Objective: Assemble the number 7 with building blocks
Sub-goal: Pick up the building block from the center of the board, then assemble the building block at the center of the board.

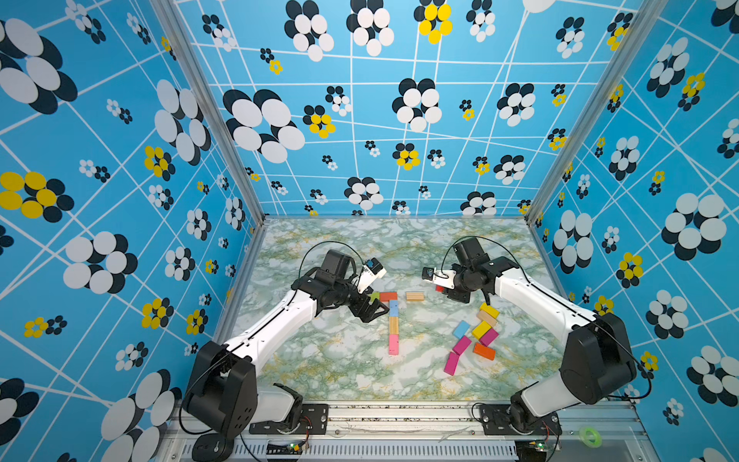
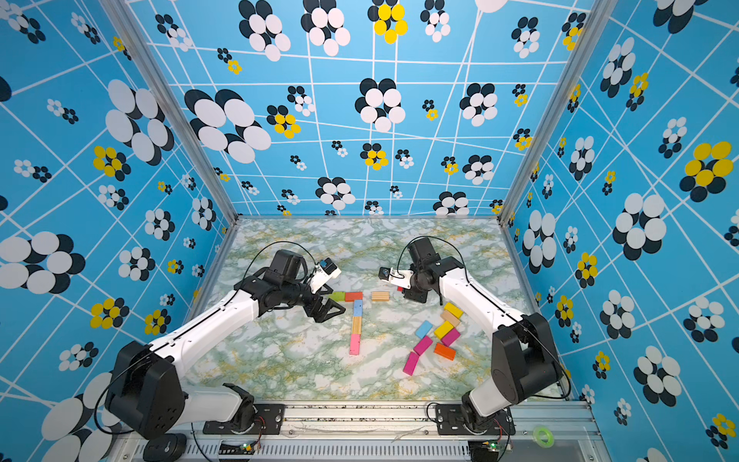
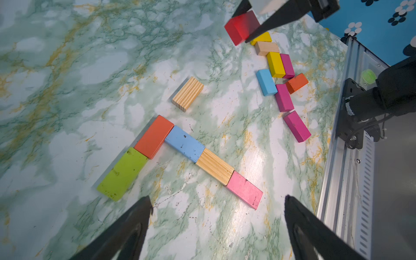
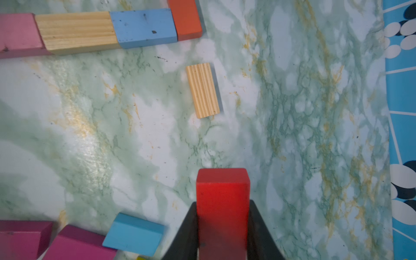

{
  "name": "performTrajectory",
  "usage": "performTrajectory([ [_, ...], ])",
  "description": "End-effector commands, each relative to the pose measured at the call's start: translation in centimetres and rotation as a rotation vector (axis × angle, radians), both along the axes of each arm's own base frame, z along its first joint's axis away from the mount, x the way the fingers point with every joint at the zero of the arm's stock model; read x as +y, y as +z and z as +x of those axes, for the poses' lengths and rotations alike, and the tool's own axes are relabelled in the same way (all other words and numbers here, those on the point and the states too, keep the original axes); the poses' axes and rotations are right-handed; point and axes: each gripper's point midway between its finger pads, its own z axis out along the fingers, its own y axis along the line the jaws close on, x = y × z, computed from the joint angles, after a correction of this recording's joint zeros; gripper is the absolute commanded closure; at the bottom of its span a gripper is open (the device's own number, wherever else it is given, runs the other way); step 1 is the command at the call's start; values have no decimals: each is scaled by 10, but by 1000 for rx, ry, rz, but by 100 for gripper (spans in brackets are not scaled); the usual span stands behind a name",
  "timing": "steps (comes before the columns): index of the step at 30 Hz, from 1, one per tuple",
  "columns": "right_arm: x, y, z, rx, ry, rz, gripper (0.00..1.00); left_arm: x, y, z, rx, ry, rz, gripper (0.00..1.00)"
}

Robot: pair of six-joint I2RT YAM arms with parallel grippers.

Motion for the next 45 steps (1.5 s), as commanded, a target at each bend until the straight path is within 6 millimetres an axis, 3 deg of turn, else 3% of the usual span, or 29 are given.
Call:
performTrajectory([
  [1, -5, -9, 2, 52, 49, -29, 75, -10, 12, -17, -170, -138, -36, 1],
  [9, -5, -31, 16, 99, 93, -52, 75, -13, 9, -28, -207, -204, -40, 1],
  [17, 1, -60, 10, 181, 126, -43, 75, -11, 5, -26, -210, -204, -19, 1],
  [29, 19, -82, 4, 235, 182, -35, 74, -10, 2, -26, -204, -208, -10, 1],
  [45, 24, -97, 7, 275, 204, -43, 74, -13, 1, -30, -184, -230, -22, 1],
])
